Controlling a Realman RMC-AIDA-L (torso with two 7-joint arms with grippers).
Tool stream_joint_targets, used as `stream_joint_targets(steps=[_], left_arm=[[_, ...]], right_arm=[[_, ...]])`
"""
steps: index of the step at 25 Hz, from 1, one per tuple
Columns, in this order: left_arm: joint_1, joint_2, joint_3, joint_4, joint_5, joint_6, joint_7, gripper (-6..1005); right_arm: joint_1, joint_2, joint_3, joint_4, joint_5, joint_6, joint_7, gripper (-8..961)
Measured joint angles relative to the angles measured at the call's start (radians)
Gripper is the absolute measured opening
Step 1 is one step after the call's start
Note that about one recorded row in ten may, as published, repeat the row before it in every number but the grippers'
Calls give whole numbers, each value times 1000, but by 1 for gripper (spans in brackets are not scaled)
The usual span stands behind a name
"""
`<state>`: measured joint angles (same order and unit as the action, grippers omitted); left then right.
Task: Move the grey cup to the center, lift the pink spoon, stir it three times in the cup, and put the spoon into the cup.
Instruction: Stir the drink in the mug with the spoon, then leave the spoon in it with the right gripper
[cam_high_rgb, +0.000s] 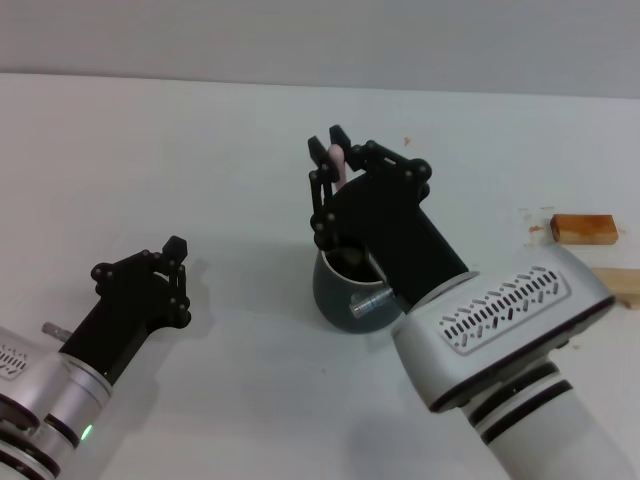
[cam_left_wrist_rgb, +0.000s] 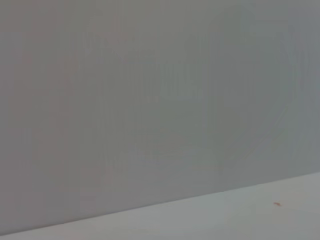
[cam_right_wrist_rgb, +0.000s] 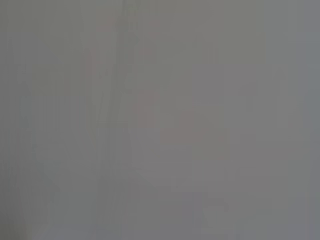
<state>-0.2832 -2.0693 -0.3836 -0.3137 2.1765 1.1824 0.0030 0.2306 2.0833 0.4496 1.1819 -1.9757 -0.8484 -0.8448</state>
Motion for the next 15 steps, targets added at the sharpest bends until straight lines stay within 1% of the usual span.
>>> stream_joint_targets(steps=[6,10,15], left_arm=[[-3,0,-1,0,0,1,0,-2],[0,0,-2,0,0,-1,0,-2],[-2,0,-2,1,0,-6,0,-2]], right_arm=[[72,0,-10,-101,-4,-7,151,23],[99,1,-9,-144,-4,-12,164,23],[103,0,-4,-166,-1,-20,166,23]])
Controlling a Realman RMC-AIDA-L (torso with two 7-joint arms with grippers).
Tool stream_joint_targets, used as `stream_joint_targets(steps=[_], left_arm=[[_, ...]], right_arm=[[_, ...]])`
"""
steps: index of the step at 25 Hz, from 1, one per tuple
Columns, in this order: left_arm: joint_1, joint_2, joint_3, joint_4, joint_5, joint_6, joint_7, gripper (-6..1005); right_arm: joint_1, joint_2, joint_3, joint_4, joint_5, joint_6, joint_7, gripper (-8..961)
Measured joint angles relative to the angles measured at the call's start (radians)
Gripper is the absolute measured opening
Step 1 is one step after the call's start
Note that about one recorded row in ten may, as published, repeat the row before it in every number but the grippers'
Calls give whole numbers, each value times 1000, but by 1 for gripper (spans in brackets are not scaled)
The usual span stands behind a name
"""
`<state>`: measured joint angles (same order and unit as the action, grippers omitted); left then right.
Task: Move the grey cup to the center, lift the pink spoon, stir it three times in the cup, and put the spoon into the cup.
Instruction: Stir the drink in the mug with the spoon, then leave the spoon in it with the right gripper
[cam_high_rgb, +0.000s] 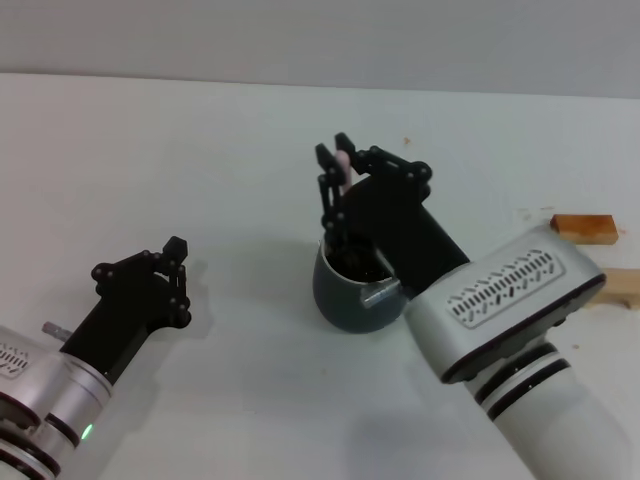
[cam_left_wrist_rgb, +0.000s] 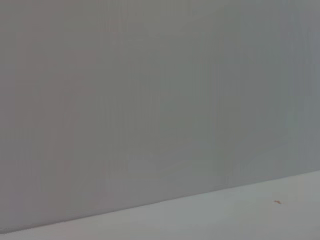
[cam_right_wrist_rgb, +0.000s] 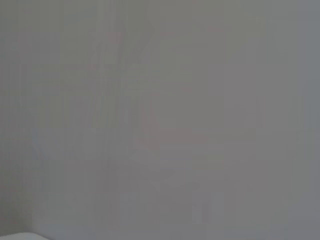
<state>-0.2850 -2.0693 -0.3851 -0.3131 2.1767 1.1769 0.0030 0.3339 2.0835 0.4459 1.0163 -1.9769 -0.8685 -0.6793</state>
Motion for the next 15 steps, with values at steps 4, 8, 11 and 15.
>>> stream_joint_targets(steps=[4,8,11,15], left_arm=[[-5,-1,0,1,0,-5,0,-2],[-12,-2,0,2,0,-8,0,-2],[-15,-2,0,3,0,-8,0,-2],[-19,-2,0,6,1,-11,0,-2]], right_arm=[[-17,-5,2,-6,1,-45,0,24],[-53,-7,5,-2,-3,-74,-5,24],[-69,-8,-6,2,-4,-74,-5,24],[-87,-9,-41,22,-6,-66,-6,24]])
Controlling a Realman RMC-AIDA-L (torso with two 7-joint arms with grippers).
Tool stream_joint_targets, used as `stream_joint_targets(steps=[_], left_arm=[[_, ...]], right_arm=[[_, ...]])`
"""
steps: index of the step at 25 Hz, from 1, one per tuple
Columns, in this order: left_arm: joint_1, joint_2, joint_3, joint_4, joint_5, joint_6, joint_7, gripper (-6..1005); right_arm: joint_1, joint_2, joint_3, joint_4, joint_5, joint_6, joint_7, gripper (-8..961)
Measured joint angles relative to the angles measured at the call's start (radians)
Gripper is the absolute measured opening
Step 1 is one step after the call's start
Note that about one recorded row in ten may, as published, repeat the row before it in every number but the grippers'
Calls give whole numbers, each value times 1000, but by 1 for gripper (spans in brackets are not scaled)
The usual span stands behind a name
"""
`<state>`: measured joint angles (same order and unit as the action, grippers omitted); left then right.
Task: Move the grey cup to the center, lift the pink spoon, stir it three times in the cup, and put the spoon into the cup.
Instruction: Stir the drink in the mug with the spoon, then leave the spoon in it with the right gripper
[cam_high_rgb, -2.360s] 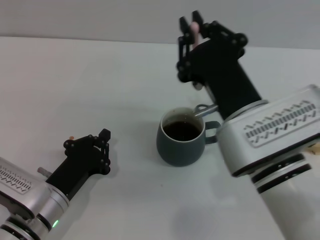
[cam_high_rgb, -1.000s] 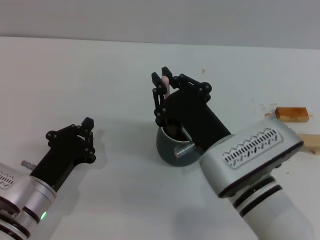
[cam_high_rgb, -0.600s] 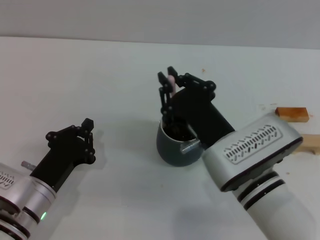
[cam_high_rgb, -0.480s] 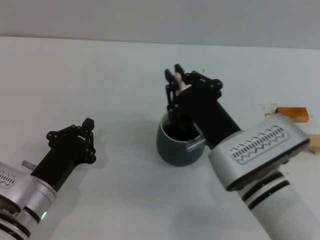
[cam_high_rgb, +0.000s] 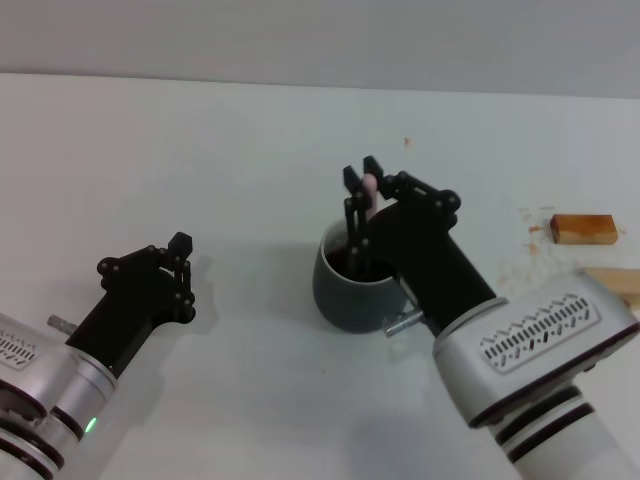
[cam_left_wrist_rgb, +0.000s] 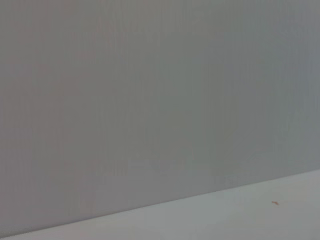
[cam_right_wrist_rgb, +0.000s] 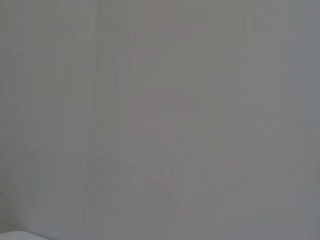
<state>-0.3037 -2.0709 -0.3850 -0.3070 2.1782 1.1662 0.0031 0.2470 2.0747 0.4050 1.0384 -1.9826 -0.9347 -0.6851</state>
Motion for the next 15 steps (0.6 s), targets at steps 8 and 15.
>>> stream_joint_targets(steps=[8,15], left_arm=[[-9,1,0,9,4,-8,0,-2],[-12,0,3,9,5,-8,0,-2]], right_arm=[[43,5,-21,5,1,54,1,23],[95,10,29,-60,8,59,7,23]])
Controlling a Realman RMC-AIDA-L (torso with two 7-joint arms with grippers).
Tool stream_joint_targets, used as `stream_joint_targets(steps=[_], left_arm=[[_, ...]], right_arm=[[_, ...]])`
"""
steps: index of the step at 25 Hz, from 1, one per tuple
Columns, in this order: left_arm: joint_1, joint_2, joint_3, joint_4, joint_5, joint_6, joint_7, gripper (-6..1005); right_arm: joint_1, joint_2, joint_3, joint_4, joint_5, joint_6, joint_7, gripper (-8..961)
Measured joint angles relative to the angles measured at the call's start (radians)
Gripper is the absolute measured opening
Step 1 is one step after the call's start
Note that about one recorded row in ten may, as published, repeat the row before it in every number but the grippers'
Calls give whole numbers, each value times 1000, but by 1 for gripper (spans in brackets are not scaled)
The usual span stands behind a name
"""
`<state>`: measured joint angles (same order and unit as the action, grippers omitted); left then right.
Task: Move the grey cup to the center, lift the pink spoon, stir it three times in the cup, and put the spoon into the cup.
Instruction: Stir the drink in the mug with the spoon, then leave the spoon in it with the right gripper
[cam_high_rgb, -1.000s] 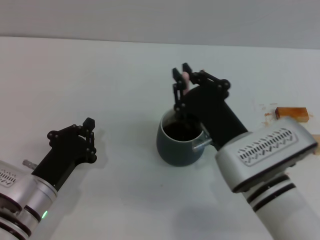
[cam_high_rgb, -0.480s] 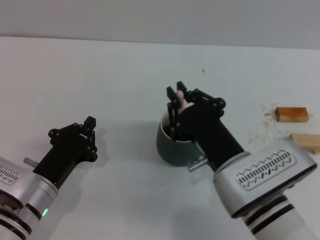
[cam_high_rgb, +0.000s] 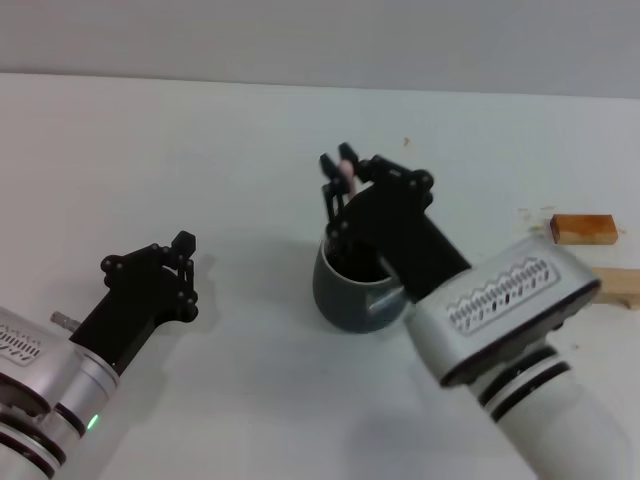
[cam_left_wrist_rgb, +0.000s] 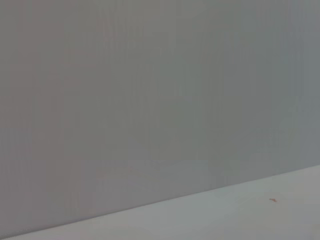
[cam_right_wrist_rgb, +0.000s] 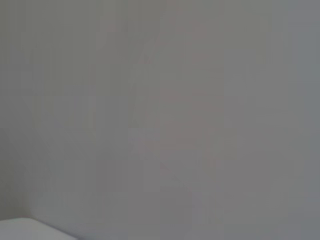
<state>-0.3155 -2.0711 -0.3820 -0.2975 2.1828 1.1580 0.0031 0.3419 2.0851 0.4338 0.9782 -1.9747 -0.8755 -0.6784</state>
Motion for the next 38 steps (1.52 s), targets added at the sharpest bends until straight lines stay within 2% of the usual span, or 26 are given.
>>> stream_joint_targets(steps=[3,6,11,19,27,33,38], left_arm=[[0,-1,0,0,0,0,0,-2],[0,-1,1,0,0,0,0,-2],[0,-2,3,-1,0,0,0,-2],[-2,-3,3,-11,0,-12,0,-2],[-2,-1,3,-12,0,-5,0,-2],[5,-1,4,-12,0,-4,0,-2],[6,-1,4,-11,0,-4,0,-2]], right_arm=[[-6,-4,29,-8,1,-4,0,22],[-46,-11,46,9,-2,-8,-4,22],[-110,-10,20,46,-40,-1,-7,22],[-56,-2,-48,59,-39,32,4,21],[-32,-7,10,31,-39,38,7,32],[-66,-13,52,14,-41,31,7,54],[-115,-14,16,48,-50,35,5,72]])
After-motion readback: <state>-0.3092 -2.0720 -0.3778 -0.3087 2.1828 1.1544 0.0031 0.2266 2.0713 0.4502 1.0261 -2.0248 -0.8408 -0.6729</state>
